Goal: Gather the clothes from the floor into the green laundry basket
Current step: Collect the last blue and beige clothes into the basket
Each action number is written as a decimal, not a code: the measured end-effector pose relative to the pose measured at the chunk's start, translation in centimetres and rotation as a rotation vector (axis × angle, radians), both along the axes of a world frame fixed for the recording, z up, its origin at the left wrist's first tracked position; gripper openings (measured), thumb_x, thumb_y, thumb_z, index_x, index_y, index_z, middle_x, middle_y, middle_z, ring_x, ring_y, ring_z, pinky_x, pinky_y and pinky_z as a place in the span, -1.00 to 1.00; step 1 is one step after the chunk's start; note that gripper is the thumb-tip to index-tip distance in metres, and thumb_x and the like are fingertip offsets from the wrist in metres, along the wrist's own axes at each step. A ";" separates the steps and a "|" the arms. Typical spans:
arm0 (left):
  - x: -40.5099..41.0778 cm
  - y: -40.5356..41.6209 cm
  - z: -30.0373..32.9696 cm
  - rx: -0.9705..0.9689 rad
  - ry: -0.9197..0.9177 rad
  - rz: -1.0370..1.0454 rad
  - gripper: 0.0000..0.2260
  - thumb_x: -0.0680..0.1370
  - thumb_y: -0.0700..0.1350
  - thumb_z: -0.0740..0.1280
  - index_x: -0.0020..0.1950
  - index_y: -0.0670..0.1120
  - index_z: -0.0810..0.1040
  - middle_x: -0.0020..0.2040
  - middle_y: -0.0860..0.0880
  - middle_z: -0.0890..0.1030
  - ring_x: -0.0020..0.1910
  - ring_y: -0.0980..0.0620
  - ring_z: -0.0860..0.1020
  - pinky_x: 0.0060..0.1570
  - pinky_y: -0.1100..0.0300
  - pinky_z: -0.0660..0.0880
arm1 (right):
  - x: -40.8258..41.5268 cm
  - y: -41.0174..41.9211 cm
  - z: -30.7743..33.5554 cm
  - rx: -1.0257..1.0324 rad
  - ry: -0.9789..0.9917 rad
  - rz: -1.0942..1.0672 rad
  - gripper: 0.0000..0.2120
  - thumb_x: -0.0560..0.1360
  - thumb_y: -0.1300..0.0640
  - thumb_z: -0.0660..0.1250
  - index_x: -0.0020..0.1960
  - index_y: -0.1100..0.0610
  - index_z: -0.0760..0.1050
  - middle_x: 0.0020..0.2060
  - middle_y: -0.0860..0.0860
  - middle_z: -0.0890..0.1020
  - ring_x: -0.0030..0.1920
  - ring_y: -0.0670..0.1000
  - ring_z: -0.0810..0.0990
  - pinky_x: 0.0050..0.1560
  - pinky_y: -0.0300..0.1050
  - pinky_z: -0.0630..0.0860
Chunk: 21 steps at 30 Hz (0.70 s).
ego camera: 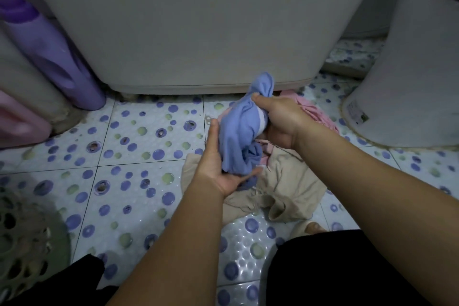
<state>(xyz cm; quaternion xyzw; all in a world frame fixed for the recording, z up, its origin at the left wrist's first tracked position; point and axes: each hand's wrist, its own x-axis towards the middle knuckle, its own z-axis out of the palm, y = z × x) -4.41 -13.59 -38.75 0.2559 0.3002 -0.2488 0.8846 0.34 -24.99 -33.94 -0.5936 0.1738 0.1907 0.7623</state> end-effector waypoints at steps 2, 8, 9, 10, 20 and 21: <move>0.2 -0.1 0.8 0.055 -0.040 0.029 -0.59 0.57 0.04 0.19 0.36 -0.10 0.36 0.39 -0.25 0.42 0.26 -0.20 0.47 0.11 -0.01 0.48 | -0.3 -0.1 -0.5 -0.051 0.008 0.079 -0.77 0.59 0.14 0.22 0.15 0.27 0.45 -0.13 0.17 0.61 -0.18 0.10 0.61 -0.29 -0.09 0.62; 0.8 1.8 1.8 0.343 -0.121 0.180 -0.59 0.57 -0.34 0.17 0.40 -0.11 0.38 0.27 -0.27 0.48 -0.19 -0.19 0.55 -0.47 0.30 0.57 | 0.2 -2.7 -2.6 -0.494 -0.050 0.154 -0.62 0.55 -0.14 0.21 0.00 0.17 0.54 -0.19 0.12 0.58 -0.23 0.07 0.55 -0.19 -0.13 0.50; 1.0 2.1 2.0 0.377 -0.115 0.166 -0.59 0.56 -0.35 0.16 0.39 -0.10 0.38 0.35 -0.34 0.42 -0.06 -0.36 0.54 -0.35 0.27 0.61 | 0.5 -3.5 -3.3 -0.611 -0.062 0.135 -0.61 0.55 -0.15 0.19 -0.04 0.18 0.55 -0.23 0.10 0.57 -0.25 0.06 0.52 -0.21 -0.14 0.45; 1.1 2.3 2.3 0.410 -0.108 0.167 -0.59 0.56 -0.35 0.15 0.38 -0.09 0.38 0.41 -0.38 0.33 0.13 -0.44 0.48 -0.27 0.24 0.62 | 0.7 -4.4 -4.1 -0.780 -0.084 0.134 -0.62 0.55 -0.13 0.19 -0.11 0.18 0.53 -0.26 0.09 0.54 -0.27 0.07 0.49 -0.20 -0.13 0.40; 1.7 1.8 -1.8 0.966 -0.216 0.037 -0.60 0.51 -0.38 0.24 0.29 -0.05 0.47 0.35 -0.12 0.44 0.12 -0.14 0.47 0.17 -0.04 0.49 | 1.1 -10.5 -12.3 -1.539 0.002 0.368 -0.53 0.48 0.07 0.29 0.35 0.12 0.29 0.28 0.18 0.40 0.30 0.23 0.37 0.20 0.12 0.36; 1.6 1.6 -2.3 0.980 -0.217 0.011 -0.60 0.51 -0.38 0.25 0.29 -0.06 0.47 0.30 -0.10 0.45 0.07 -0.10 0.45 0.13 -0.01 0.49 | 1.2 -10.6 -12.7 -1.527 -0.002 0.361 -0.51 0.48 0.06 0.29 0.36 0.12 0.28 0.30 0.17 0.38 0.33 0.22 0.34 0.24 0.13 0.33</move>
